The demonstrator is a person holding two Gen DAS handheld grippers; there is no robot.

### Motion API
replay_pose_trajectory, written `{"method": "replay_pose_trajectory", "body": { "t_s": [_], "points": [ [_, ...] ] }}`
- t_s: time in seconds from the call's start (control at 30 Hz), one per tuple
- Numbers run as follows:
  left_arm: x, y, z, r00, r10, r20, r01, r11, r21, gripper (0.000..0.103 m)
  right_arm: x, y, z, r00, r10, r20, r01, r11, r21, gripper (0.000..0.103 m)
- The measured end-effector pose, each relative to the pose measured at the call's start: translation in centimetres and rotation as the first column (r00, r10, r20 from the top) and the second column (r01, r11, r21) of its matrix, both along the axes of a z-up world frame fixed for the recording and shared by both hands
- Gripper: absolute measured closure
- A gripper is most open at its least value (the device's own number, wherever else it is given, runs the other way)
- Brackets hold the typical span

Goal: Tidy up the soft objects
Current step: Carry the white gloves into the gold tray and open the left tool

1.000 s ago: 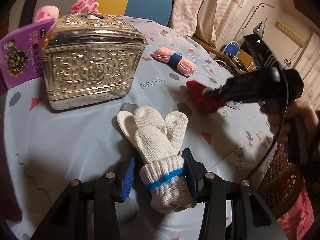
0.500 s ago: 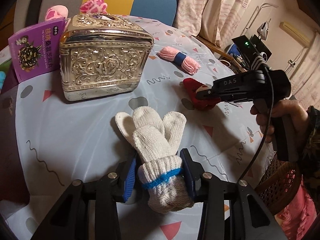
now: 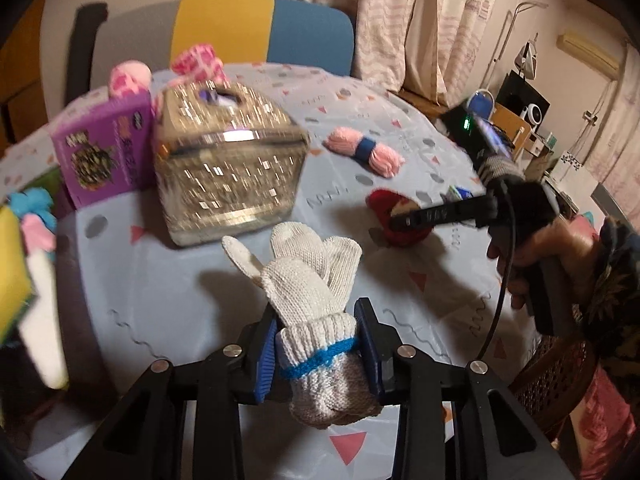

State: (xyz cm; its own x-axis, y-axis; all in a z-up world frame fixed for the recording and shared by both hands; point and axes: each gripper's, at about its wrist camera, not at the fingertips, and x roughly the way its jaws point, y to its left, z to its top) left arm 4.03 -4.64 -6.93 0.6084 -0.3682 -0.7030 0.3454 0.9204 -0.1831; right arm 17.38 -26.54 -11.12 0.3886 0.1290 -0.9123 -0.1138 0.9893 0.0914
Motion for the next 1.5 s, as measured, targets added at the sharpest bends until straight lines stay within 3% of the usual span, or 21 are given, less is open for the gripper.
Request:
{"method": "replay_pose_trajectory", "body": {
  "t_s": [0.27,0.67,1.1,1.3,1.43,1.5],
  "points": [
    [-1.0,1.7,3.5,0.994,0.050,0.097,-0.051,0.999,0.010,0.066,-0.5,1.1,0.1,0.997,0.062,0.036,-0.059,0.995,-0.085,0.070],
    [-2.0,4.1,6.3,0.985,0.105,0.140,-0.102,0.994,-0.029,0.066,-0.9,2.7,-0.1,0.994,0.098,0.058,-0.088,0.985,-0.149,0.070],
    [-3.0,7.8,7.9,0.965,0.197,0.170,-0.192,0.980,-0.049,0.066,-1.0,3.0,-0.1,0.993,0.104,0.063,-0.093,0.983,-0.156,0.070],
    [-3.7,12.2,9.0,0.938,0.290,0.188,-0.280,0.957,-0.082,0.066,-1.1,3.0,-0.1,0.992,0.109,0.065,-0.098,0.982,-0.161,0.070],
    [-4.8,17.2,9.6,0.899,0.398,0.183,-0.384,0.917,-0.106,0.066,-1.1,3.0,-0.1,0.992,0.111,0.066,-0.099,0.981,-0.165,0.070],
    [-5.6,20.1,9.3,0.868,0.467,0.170,-0.453,0.884,-0.116,0.066,-1.1,3.1,-0.1,0.991,0.115,0.068,-0.102,0.980,-0.171,0.070]
  ]
}}
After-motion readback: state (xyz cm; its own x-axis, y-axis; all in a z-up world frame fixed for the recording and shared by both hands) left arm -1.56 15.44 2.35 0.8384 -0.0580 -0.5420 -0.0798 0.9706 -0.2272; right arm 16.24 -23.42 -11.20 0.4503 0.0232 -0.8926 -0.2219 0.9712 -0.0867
